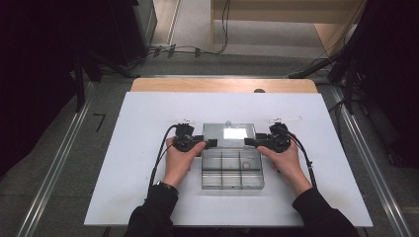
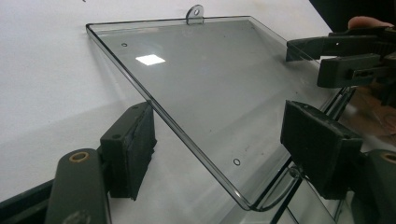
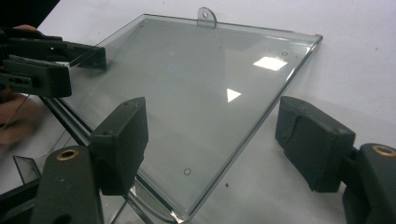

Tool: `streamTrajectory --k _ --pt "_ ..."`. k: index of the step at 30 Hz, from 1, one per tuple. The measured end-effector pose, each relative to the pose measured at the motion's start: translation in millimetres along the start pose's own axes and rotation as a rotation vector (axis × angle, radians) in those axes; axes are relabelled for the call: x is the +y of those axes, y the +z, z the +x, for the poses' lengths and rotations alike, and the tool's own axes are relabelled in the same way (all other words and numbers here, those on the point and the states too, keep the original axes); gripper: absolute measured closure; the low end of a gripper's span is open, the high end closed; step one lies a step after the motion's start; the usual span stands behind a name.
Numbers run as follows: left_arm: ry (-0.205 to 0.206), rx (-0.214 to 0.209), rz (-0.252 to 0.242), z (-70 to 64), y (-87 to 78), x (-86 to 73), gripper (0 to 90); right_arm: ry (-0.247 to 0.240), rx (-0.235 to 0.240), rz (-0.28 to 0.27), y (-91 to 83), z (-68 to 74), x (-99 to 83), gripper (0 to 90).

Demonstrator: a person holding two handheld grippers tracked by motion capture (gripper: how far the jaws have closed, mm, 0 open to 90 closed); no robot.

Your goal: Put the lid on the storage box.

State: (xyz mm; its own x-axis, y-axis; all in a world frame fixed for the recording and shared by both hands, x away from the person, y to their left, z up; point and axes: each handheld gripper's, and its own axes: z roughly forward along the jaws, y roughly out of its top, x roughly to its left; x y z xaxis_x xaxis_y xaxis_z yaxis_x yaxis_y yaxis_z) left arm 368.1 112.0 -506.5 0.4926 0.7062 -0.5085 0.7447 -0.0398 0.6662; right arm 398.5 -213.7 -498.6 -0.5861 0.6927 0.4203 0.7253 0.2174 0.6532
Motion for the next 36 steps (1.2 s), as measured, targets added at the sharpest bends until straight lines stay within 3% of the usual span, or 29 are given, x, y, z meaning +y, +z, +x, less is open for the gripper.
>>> streamTrajectory --k 6,12,27,31,36 --pt "-0.023 -0.017 -0.009 1.6 -0.6 0.5 32.8 0.037 0.046 0.007 0.6 -4.1 -0.6 30.4" --pt "-0.023 -0.023 -0.026 1.0 -3.8 1.9 41.9 0.017 0.051 -0.014 -1.8 -1.5 0.2 36.1" --pt "0.041 -0.031 -0.101 -5.2 -21.1 4.7 64.3 -0.076 0.036 -0.118 -19.1 7.4 0.4 56.6" --pt "0.059 -0.04 -0.123 -6.7 -25.2 3.6 68.3 -0.132 0.016 -0.129 -23.8 12.8 0.4 59.1" --pt "0.078 -0.048 -0.145 -8.7 -29.2 2.4 71.9 -0.145 0.035 -0.153 -30.3 13.0 -1.0 65.8"
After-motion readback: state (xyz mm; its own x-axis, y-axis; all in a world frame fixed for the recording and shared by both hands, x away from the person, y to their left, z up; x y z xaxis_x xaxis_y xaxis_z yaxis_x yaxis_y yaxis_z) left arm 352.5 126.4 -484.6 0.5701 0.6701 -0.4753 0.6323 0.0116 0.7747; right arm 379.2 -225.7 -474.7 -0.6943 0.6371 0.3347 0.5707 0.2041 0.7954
